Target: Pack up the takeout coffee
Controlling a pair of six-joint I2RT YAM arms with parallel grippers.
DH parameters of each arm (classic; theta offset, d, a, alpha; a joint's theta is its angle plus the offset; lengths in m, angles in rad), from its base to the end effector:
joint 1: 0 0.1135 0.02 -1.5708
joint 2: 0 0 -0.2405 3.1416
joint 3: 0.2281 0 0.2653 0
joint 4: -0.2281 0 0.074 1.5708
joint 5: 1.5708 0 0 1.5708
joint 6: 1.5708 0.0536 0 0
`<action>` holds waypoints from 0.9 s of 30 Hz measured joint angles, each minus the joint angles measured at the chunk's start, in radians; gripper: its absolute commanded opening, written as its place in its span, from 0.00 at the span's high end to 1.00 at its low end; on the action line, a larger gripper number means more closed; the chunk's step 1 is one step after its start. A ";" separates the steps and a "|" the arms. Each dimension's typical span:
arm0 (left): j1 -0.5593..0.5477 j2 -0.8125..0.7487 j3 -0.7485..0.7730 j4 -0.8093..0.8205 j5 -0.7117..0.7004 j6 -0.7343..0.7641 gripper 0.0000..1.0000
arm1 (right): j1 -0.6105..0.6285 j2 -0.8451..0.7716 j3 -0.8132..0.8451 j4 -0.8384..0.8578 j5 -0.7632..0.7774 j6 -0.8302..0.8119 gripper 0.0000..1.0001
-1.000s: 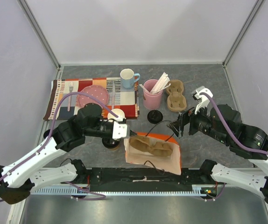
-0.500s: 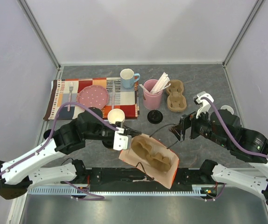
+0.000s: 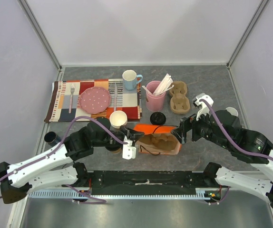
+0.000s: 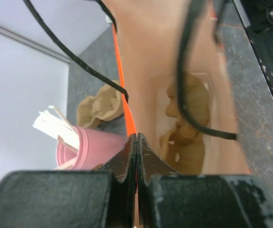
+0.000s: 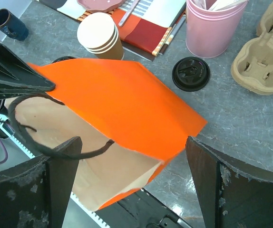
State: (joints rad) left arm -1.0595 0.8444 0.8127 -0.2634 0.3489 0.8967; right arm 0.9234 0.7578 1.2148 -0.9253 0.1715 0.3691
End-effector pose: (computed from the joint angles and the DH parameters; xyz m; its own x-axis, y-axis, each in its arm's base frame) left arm 0.1012 -0.2178 0.3089 0.6765 0.2947 -0.6749 0.7226 -0.0892 0.6854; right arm 0.1062 0.1252 0.3894 -0.5043 -0.0776 -0.8600 -0.5491 0.7974 0.2501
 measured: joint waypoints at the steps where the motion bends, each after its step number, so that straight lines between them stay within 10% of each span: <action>1: 0.000 0.002 0.007 0.001 -0.003 0.000 0.98 | 0.000 0.000 0.000 0.000 0.000 -0.002 0.02; 16: 0.000 0.252 0.462 -0.246 -0.088 -0.367 0.98 | 0.000 0.182 0.249 -0.011 -0.003 -0.090 0.02; 27: 0.132 0.298 0.471 -0.393 -0.082 -0.606 0.98 | -0.001 0.375 0.574 -0.072 -0.151 -0.177 0.06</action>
State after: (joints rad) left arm -0.9272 1.1427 1.2839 -0.6567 0.2672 0.2909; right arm 0.9226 1.1332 1.7885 -0.9977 0.0204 0.1921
